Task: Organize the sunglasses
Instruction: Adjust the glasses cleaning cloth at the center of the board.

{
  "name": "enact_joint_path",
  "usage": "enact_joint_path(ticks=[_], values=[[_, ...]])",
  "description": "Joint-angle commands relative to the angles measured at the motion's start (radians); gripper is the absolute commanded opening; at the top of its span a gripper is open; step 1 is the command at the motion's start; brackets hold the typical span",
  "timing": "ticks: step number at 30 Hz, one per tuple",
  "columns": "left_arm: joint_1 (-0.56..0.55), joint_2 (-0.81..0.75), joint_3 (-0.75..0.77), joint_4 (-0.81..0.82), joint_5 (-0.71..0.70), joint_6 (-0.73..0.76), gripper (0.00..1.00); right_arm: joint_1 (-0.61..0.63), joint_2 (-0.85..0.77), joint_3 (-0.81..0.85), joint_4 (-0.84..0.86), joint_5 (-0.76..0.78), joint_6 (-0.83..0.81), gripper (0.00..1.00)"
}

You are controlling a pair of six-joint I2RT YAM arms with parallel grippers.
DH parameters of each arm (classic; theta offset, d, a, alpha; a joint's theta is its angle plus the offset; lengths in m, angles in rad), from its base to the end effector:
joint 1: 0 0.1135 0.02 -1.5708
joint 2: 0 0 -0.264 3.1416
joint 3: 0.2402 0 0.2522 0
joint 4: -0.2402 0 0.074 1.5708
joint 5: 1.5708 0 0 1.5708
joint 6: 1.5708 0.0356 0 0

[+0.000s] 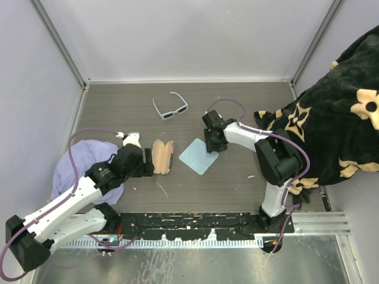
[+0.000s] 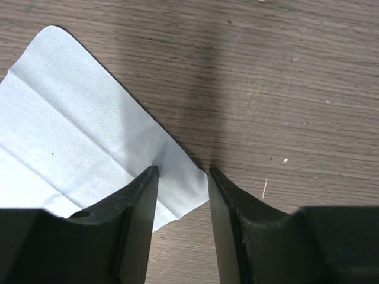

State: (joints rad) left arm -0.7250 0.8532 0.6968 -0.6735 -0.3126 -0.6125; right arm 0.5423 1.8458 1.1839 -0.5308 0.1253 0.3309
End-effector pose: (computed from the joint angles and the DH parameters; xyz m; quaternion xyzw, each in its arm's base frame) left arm 0.1349 -0.1049 0.2539 -0.0045 0.9225 -0.1079 0.3706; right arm 0.3125 0.1831 0.1628 -0.0917 0.9760 0.0236 0.1960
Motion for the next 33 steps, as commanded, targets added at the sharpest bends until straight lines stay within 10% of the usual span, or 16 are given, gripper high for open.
enact_joint_path(ticks=[1, 13, 19, 33], values=[[0.003, -0.004, 0.026, 0.009, 0.003, 0.010, 0.75, 0.013, -0.010, -0.030, -0.023, 0.029, 0.017, 0.42], [0.003, -0.031, 0.038, -0.007, 0.030, 0.025, 0.74, 0.013, -0.098, -0.089, 0.054, 0.025, 0.026, 0.15], [0.002, 0.002, 0.052, 0.036, 0.150, 0.058, 0.59, 0.017, -0.191, -0.133, 0.082, -0.073, -0.021, 0.01], [-0.099, 0.044, 0.059, 0.111, 0.160, -0.046, 0.44, 0.139, -0.429, -0.365, 0.061, 0.046, 0.208, 0.02]])
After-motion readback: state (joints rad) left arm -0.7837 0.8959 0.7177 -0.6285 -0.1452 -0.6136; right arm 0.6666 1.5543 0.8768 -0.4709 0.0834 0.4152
